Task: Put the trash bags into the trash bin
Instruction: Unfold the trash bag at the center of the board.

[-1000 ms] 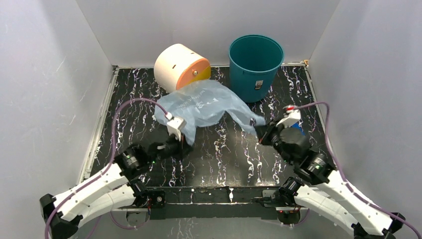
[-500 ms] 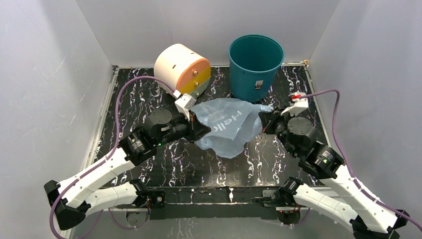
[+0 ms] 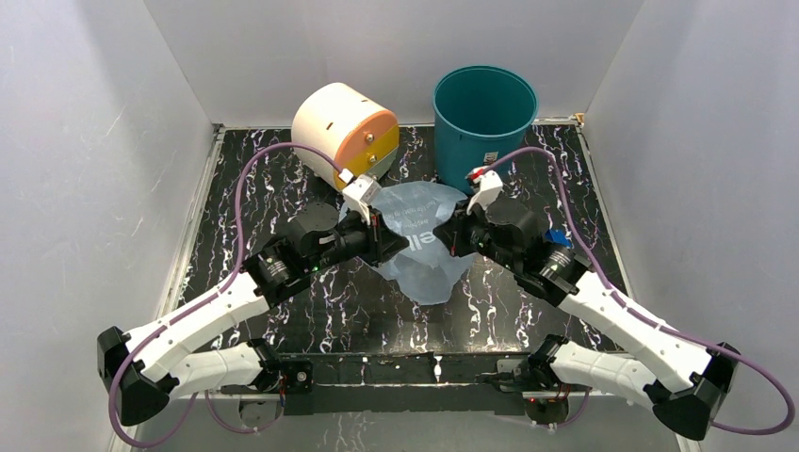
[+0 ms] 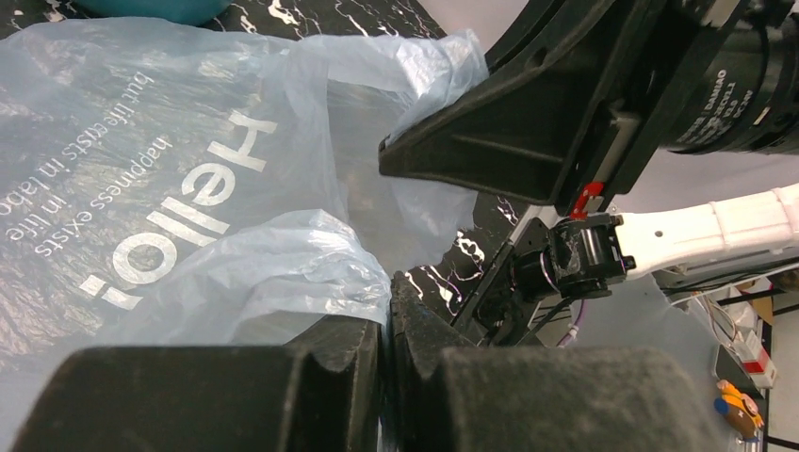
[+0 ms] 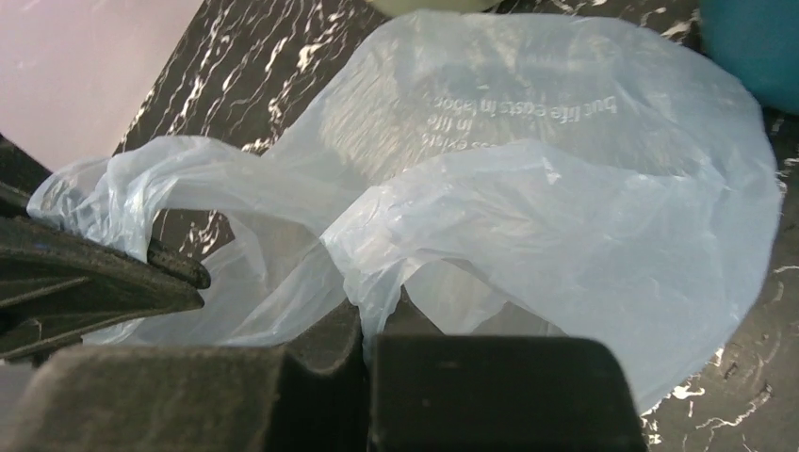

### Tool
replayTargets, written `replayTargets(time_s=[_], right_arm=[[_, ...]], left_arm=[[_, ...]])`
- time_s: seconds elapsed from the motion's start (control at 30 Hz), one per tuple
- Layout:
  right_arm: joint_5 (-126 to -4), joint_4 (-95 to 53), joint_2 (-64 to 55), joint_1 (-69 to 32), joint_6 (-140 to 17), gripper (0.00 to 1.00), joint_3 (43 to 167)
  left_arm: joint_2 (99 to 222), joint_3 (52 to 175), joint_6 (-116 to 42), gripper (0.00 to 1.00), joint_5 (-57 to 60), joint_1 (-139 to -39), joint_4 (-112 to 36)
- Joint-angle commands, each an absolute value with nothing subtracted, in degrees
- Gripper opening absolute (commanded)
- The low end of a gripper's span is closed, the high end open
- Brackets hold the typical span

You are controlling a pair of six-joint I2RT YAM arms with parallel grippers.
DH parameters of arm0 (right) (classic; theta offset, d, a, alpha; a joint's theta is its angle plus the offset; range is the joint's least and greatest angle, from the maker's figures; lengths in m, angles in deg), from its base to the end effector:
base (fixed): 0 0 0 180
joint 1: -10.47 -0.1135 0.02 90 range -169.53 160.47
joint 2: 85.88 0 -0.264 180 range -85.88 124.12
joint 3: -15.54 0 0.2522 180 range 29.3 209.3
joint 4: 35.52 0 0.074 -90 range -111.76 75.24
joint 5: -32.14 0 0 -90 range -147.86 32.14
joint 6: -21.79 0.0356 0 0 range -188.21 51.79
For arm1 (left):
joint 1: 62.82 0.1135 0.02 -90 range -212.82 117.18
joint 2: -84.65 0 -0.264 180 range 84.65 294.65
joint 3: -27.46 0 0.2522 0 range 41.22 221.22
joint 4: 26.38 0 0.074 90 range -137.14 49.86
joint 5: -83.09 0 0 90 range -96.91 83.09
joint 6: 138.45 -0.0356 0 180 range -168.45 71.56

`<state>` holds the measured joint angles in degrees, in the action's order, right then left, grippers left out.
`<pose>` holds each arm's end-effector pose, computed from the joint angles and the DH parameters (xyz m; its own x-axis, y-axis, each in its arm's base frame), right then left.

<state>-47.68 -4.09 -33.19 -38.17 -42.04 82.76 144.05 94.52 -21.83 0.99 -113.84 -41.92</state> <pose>0.1425 0.1523 0.3551 -0.4489 0.1470 -0.8814 -0.4780 0.7939 0.3759 0.1496 -0.1926 0.3594 -0.4605 -0.1365 -0.8771 0.7263 0.5102 -0.4607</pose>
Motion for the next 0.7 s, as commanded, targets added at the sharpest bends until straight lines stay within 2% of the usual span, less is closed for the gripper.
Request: replayTargets(time_s=[0.0, 0.4, 0.67], right_arm=[[-52.2, -9.7, -32.3, -38.2, -42.7, 0.03, 86.7], [-51.9, -16.7, -32.4, -38.2, -38.2, 0.09, 83.4], [-51.5, -14.1, -30.7, -38.1, -40.8, 0.29, 86.1]], left_arm=[[143.1, 96.5, -22.2, 0.05, -1.8, -113.8, -40.7], [143.5, 94.6, -20.2, 0.09, -2.8, -113.8, -41.3], [145.8, 96.3, -20.8, 0.08, -2.5, -113.8, -40.4]])
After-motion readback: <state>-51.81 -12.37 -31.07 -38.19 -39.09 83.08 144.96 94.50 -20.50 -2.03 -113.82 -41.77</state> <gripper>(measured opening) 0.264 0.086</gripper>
